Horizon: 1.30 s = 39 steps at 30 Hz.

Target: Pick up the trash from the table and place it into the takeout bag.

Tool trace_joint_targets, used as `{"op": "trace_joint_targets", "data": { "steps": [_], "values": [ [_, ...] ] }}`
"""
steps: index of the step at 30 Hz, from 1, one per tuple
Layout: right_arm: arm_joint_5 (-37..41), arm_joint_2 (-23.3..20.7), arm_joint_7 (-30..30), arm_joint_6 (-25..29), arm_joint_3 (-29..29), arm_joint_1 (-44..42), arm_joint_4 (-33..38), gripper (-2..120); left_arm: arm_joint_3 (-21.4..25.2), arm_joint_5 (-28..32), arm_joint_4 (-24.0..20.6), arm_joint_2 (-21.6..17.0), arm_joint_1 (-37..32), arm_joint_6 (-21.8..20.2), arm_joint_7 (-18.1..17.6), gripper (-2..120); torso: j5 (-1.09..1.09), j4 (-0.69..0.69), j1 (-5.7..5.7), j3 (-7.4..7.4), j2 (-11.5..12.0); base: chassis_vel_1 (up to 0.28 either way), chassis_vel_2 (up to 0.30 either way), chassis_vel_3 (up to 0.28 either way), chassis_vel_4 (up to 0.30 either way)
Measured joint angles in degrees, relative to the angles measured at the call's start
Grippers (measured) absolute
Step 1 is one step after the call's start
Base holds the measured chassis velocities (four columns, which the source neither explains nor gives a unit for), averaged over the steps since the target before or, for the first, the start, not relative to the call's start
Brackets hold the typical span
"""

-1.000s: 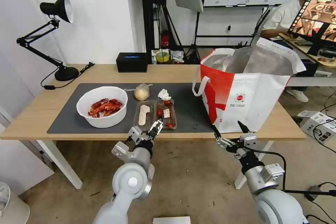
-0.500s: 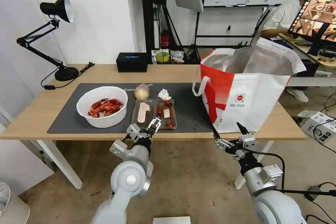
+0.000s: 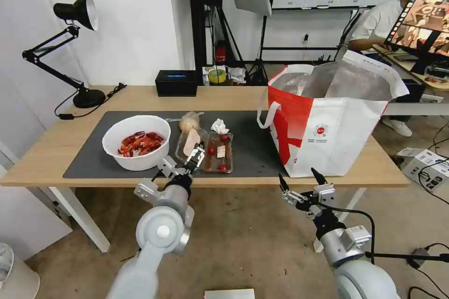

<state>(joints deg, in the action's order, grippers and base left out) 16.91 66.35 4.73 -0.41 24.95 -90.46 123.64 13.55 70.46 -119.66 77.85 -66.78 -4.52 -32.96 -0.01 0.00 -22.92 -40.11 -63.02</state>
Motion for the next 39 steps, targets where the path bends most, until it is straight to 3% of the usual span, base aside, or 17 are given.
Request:
{"op": "trace_joint_targets", "data": {
  "steps": [16,39],
  "values": [
    [0.2,-0.7,0.0,-0.2,0.3,0.1,0.4,100,-0.7,0.9,0.2,-0.3,3.0,0.1,1.1,100,0.00,0.00,0.00,0.00,0.0,0.000,0.000,0.000,0.000],
    [3.6,-0.6,0.0,-0.7,0.4,0.7,0.7,100,-5.8,0.7,3.5,0.9,4.4,-0.1,2.7,100,0.00,0.00,0.00,0.00,0.0,0.000,0.000,0.000,0.000]
  ]
}}
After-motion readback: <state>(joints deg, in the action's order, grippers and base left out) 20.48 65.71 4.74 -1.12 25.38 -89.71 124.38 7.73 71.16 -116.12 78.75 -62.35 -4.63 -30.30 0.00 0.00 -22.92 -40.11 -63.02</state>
